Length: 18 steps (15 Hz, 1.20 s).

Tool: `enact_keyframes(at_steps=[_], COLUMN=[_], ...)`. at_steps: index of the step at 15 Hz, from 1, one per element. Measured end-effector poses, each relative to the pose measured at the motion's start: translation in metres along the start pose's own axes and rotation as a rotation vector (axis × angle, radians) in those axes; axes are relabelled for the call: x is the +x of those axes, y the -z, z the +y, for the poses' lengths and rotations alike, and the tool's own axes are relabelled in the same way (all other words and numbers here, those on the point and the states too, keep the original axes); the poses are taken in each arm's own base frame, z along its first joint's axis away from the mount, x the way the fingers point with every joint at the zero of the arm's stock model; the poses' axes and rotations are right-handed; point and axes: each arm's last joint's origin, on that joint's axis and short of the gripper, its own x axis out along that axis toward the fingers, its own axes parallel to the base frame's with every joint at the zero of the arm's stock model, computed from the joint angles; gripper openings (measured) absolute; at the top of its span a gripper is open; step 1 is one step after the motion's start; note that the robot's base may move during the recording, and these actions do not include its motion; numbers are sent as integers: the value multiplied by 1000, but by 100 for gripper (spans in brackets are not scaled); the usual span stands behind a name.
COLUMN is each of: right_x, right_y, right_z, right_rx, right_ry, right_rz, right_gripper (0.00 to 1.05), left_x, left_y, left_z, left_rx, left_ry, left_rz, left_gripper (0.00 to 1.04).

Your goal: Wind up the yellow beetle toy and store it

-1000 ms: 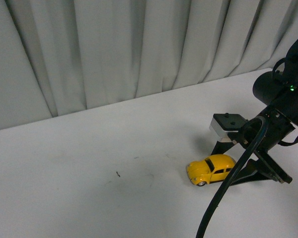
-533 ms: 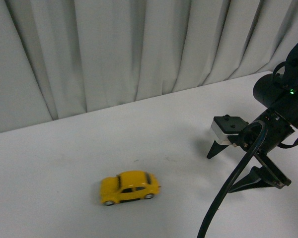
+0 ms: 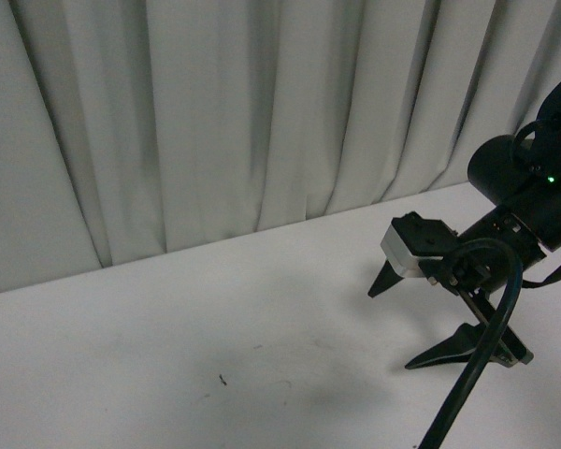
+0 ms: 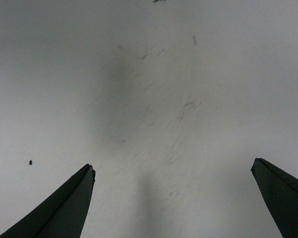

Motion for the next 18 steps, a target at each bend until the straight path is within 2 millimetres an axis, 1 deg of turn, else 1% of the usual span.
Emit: enact_keyframes(at_steps=[1,4,6,8,9,10,11,12,13,14,15,16,17,18], right_x=[-9,-23,-39,-47,-44,-37,-30,-34,-53,-71,-76,-74,-75,-80], right_y=[-11,-30,-50,-67,-72,-77,-87,-102,-125,-147,-158,-155,-149,-148], right_z=[-4,-5,-9,-9,-11,2,29,52,67,86,111,132,149,161], right_rx=[-36,-79,-158,-211,-288,-227,-39,106,261,424,546,625,687,681], right_ry=[32,67,129,157,310,553,764,959,1145,1212,1190,1144,1140,1166], right_rz=[-11,-50,-61,-76,-7,156,144,36,-168,-360,-468,-491,-494,-553], right_gripper=[98,98,98,98,94,83,72,61,49,38,25,14,4,2], left_x=[0,0,0,0,0,0,0,0,0,0,0,0,0,0], left_y=[0,0,0,0,0,0,0,0,0,0,0,0,0,0], left_z=[0,0,0,0,0,0,0,0,0,0,0,0,0,0], left_rx=[0,0,0,0,0,0,0,0,0,0,0,0,0,0], left_ry=[-1,0,0,0,-1,0,0,-2,-1,-1,0,-2,-2,0], left_rz=[0,0,0,0,0,-1,0,0,0,0,0,0,0,0], left_gripper=[98,98,98,98,98,98,98,98,98,98,98,98,98,98])
